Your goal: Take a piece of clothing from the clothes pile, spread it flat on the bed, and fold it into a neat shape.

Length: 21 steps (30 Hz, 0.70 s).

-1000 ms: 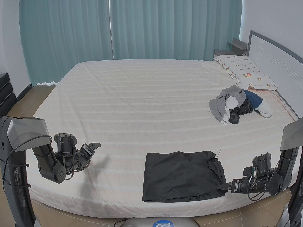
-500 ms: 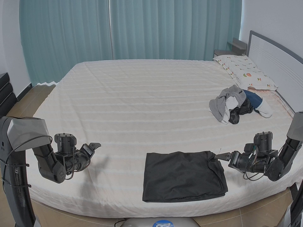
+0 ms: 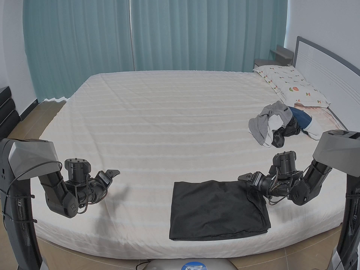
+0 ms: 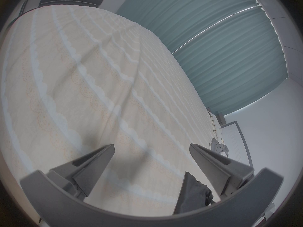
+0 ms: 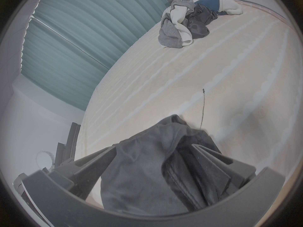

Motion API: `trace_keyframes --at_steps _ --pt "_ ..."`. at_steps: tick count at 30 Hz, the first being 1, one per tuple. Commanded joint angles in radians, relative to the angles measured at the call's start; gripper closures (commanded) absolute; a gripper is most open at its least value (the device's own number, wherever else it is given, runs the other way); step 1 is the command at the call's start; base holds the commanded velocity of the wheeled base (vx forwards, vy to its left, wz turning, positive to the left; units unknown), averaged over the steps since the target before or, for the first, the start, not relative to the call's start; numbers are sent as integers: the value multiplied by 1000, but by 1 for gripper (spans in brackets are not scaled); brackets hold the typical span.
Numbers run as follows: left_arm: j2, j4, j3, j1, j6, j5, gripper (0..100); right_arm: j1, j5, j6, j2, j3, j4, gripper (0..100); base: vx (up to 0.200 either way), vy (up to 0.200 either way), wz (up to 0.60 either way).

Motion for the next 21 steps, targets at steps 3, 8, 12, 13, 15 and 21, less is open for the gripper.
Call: trace_keyframes --at_steps 3,8,12,13,15,21 --pt "1 0 0 0 0 0 0 -8 -66 5 86 -84 1 100 0 0 0" --pt "1 0 0 0 0 0 0 -29 -74 5 92 -90 1 100 0 0 0" --pt "1 0 0 0 0 0 0 -63 -72 6 97 -102 1 100 0 0 0" --pt "1 0 0 0 0 0 0 -72 -72 6 97 -102 1 100 0 0 0" --pt "1 0 0 0 0 0 0 -85 -71 6 97 -102 1 100 0 0 0" --pt "1 0 1 0 0 0 0 -103 -51 12 100 -102 0 100 0 0 0"
